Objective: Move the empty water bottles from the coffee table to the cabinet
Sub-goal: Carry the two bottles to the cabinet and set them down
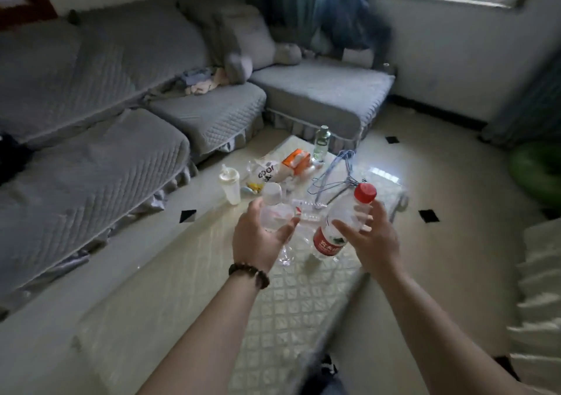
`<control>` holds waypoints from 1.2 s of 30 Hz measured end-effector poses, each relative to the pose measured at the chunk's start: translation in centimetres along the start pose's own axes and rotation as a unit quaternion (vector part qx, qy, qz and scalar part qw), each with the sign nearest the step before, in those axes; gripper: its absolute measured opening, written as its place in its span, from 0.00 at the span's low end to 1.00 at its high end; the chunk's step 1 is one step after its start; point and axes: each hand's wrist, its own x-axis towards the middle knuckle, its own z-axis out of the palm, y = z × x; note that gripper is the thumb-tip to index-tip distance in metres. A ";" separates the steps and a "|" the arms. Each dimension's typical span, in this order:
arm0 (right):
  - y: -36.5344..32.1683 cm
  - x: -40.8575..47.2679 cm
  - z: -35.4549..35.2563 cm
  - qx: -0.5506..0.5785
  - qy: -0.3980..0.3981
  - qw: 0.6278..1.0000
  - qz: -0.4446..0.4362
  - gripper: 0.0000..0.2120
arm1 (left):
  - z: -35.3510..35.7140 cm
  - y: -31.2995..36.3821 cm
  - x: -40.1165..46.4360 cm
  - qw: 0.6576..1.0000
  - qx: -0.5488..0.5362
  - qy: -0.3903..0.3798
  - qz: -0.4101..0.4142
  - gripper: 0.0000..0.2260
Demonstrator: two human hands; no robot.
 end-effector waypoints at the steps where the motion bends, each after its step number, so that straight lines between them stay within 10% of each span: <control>1: 0.5 -0.9 -1.2 0.000 0.020 1.000 0.006 0.29 | 0.7 0.5 -0.5 1.000 -0.002 -0.018 0.008 0.37; 36: 18.2 -7.6 -52.1 -0.079 0.477 0.863 0.149 0.27 | 47.1 35.4 -18.9 0.885 -0.077 -0.421 0.182 0.37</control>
